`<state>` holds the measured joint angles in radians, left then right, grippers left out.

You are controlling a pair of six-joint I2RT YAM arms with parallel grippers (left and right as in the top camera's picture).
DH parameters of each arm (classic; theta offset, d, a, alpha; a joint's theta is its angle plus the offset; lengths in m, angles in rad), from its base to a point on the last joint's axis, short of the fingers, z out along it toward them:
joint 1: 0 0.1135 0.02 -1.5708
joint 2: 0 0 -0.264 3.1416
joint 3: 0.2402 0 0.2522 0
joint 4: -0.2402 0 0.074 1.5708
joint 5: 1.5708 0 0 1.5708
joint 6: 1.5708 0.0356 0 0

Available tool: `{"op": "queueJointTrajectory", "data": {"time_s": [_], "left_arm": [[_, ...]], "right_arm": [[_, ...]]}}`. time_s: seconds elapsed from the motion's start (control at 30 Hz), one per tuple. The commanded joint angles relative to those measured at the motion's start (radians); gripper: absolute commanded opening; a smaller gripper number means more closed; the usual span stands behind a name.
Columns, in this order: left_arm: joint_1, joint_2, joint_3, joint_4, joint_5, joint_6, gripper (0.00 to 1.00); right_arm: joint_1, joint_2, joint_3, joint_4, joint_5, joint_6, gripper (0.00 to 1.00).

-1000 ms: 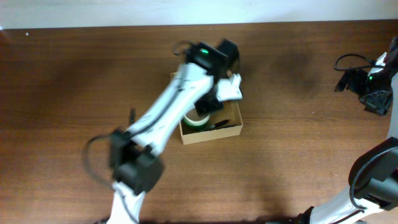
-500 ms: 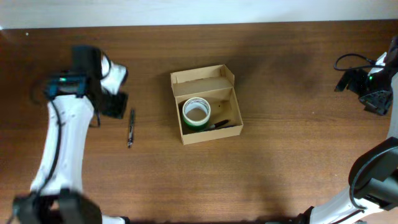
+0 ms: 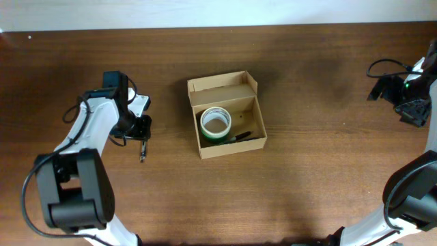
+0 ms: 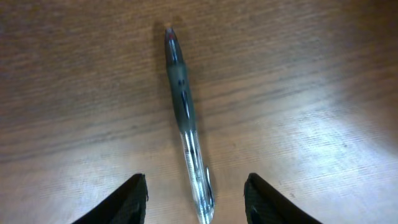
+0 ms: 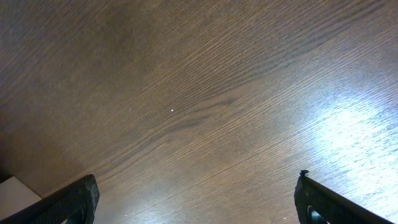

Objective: Pack container
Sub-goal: 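Move the left gripper back to the grey pen and grasp it, then lift the grey pen with the left gripper and drop it into the box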

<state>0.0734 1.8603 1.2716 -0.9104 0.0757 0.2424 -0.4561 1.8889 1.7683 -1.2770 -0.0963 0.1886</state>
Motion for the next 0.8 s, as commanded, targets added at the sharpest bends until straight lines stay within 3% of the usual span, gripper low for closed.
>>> {"op": "queueJointTrajectory", "data": {"time_s": [0.0,0.5,0.53,0.67,0.77], "left_arm": [[-0.001,0.042,-0.003,0.025,0.014,0.012,0.49],[-0.001,0.166,-0.005,0.096,0.007,-0.029,0.43],[-0.001,0.167,-0.005,0.096,0.006,-0.029,0.38],[-0.001,0.169,-0.005,0.098,0.007,-0.034,0.02],[-0.001,0.169,0.005,0.076,0.005,-0.036,0.02]], "right_arm": [[-0.002,0.003,-0.004,0.002,-0.002,0.011,0.99],[-0.002,0.003,-0.004,0.002,-0.002,0.011,0.99],[-0.002,0.003,-0.004,0.002,-0.002,0.011,0.99],[-0.002,0.003,-0.004,0.002,-0.002,0.011,0.99],[-0.002,0.003,-0.004,0.002,-0.002,0.011,0.99]]}}
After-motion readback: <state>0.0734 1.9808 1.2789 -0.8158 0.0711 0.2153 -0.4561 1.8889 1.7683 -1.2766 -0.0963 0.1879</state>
